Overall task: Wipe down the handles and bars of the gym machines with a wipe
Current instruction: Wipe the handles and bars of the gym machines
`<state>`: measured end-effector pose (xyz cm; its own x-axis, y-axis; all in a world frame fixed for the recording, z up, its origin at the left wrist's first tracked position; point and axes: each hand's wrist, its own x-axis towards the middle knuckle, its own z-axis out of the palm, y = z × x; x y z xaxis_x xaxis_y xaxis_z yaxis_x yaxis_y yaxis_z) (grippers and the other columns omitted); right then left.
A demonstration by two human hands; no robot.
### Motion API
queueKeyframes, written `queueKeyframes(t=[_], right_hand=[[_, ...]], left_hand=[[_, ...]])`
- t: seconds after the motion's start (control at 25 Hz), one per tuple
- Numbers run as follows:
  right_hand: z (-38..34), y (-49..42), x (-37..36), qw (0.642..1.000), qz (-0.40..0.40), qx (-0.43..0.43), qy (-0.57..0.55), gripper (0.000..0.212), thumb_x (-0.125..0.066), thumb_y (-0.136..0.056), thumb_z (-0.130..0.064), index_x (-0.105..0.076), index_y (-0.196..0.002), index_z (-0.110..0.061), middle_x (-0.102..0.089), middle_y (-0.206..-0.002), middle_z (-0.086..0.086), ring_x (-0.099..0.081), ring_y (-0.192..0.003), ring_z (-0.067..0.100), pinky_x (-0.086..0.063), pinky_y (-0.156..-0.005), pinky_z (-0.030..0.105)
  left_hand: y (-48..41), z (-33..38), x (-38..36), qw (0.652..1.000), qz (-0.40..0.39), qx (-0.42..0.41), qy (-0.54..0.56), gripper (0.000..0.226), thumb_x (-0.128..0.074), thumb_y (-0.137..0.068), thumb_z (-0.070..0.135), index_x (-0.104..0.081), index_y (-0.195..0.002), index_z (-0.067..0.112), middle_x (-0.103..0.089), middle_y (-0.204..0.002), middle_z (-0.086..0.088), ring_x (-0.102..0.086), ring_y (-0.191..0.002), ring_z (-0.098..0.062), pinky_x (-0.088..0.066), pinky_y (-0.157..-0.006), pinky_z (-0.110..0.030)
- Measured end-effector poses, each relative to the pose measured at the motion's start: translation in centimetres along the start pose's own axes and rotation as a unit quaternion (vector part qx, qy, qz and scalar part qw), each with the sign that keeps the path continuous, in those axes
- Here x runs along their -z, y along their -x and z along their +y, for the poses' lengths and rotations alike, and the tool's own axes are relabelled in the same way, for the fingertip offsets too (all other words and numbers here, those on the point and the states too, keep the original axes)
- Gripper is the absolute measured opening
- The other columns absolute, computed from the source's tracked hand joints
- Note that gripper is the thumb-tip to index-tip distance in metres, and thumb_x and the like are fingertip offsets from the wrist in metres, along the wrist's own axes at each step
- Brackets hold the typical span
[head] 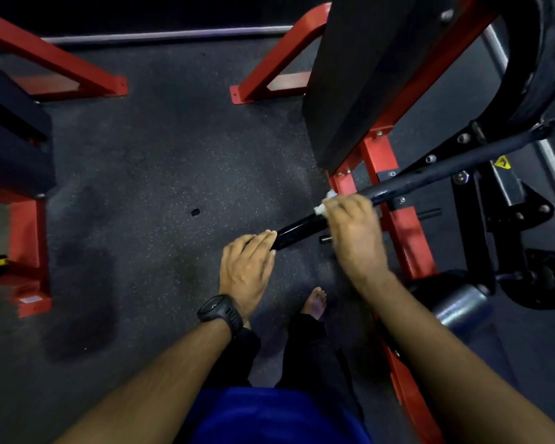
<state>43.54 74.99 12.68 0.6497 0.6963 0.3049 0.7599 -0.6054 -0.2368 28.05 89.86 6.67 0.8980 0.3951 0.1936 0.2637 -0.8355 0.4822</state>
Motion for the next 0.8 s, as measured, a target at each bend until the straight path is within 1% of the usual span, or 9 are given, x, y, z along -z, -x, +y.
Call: queueKeyframes(t=[0.12, 0.24, 0.36, 0.4, 0.52, 0.6, 0.68, 0.76, 0.8], right_hand=[[-0.1, 1.9, -0.9, 0.995, -0.009, 0.101, 0.012, 0.025, -0.053, -0.090, -0.010, -0.069, -0.108, -0.005, -0.068, -0.110, 0.007, -0.052, -0.098, 0.024, -0.043, -0.091, 0.030], [-0.2, 2.5, -1.6, 0.987, 0.106, -0.104, -0.063, 0.016, -0.059, -0.094, -0.012, -0.072, -0.102, -0.008, -0.068, -0.110, 0.006, -0.052, -0.095, 0.022, -0.035, -0.093, 0.018], [-4.2, 4.2, -3.0, 0.956, 0.157, -0.196, -0.149, 0.010, -0.062, -0.091, -0.005, -0.068, -0.098, -0.003, -0.061, -0.109, 0.011, -0.051, -0.099, 0.016, -0.037, -0.093, 0.013], [-5.5, 4.2, -3.2, 0.930, 0.191, -0.248, -0.192, 0.008, -0.063, -0.089, -0.001, -0.067, -0.096, -0.002, -0.058, -0.107, 0.011, -0.051, -0.101, 0.009, -0.040, -0.092, 0.014], [-8.9, 3.5, -4.6, 0.791, 0.291, -0.461, -0.277, 0.006, -0.065, -0.088, -0.007, -0.065, -0.094, -0.007, -0.057, -0.101, 0.000, -0.055, -0.095, 0.004, -0.047, -0.087, 0.023], [-10.8, 3.0, -5.5, 0.702, 0.284, -0.566, -0.327, 0.003, -0.063, -0.089, -0.019, -0.062, -0.091, -0.022, -0.063, -0.095, -0.005, -0.060, -0.090, 0.012, -0.050, -0.086, 0.034], [-11.0, 2.4, -6.0, 0.588, 0.289, -0.619, -0.434, 0.010, -0.060, -0.094, -0.016, -0.059, -0.091, -0.025, -0.066, -0.093, -0.002, -0.064, -0.087, 0.016, -0.054, -0.083, 0.034], [-10.5, 1.6, -5.8, 0.458, 0.324, -0.623, -0.545, 0.011, -0.054, -0.098, -0.008, -0.056, -0.093, -0.018, -0.063, -0.093, 0.003, -0.063, -0.082, 0.010, -0.054, -0.077, 0.023], [-10.6, 1.2, -5.4, 0.431, 0.329, -0.618, -0.569, 0.011, -0.051, -0.099, -0.007, -0.054, -0.094, -0.016, -0.062, -0.092, 0.004, -0.062, -0.079, 0.006, -0.053, -0.074, 0.020]], left_hand=[[-0.1, 0.2, -0.3, 1.000, -0.003, -0.006, 0.011, 0.038, -0.046, -0.094, 0.029, -0.064, -0.125, 0.016, -0.067, -0.121, 0.004, -0.052, -0.107, -0.017, -0.047, -0.085, -0.038], [-0.1, 0.2, -0.4, 1.000, -0.002, -0.008, 0.009, 0.039, -0.048, -0.092, 0.030, -0.065, -0.124, 0.016, -0.068, -0.120, 0.005, -0.050, -0.107, -0.015, -0.047, -0.085, -0.038], [0.2, 0.3, -0.6, 1.000, -0.003, -0.003, 0.017, 0.040, -0.050, -0.090, 0.031, -0.066, -0.123, 0.016, -0.068, -0.119, 0.005, -0.052, -0.106, -0.015, -0.047, -0.087, -0.038], [0.3, 0.3, -0.7, 1.000, -0.005, -0.008, 0.014, 0.040, -0.050, -0.089, 0.032, -0.066, -0.122, 0.016, -0.068, -0.118, 0.005, -0.053, -0.106, -0.016, -0.047, -0.087, -0.038], [0.3, 0.1, -0.9, 1.000, -0.021, -0.019, 0.000, 0.044, -0.050, -0.090, 0.040, -0.066, -0.122, 0.015, -0.069, -0.117, 0.004, -0.056, -0.105, -0.019, -0.048, -0.086, -0.039], [0.2, 0.2, -1.0, 1.000, -0.020, -0.010, -0.006, 0.046, -0.050, -0.090, 0.042, -0.066, -0.122, 0.014, -0.069, -0.117, 0.002, -0.055, -0.104, -0.019, -0.048, -0.085, -0.039], [0.0, 0.3, -0.9, 1.000, -0.013, -0.007, 0.000, 0.045, -0.049, -0.091, 0.042, -0.066, -0.122, 0.015, -0.069, -0.117, 0.002, -0.053, -0.104, -0.018, -0.048, -0.085, -0.039], [-0.2, 0.1, -0.7, 1.000, -0.010, -0.011, 0.010, 0.042, -0.050, -0.093, 0.040, -0.066, -0.123, 0.016, -0.068, -0.118, 0.003, -0.052, -0.104, -0.017, -0.046, -0.086, -0.038], [-0.2, 0.1, -0.6, 1.000, -0.009, -0.011, 0.012, 0.041, -0.050, -0.093, 0.040, -0.065, -0.123, 0.016, -0.068, -0.119, 0.004, -0.053, -0.104, -0.017, -0.046, -0.086, -0.037]])
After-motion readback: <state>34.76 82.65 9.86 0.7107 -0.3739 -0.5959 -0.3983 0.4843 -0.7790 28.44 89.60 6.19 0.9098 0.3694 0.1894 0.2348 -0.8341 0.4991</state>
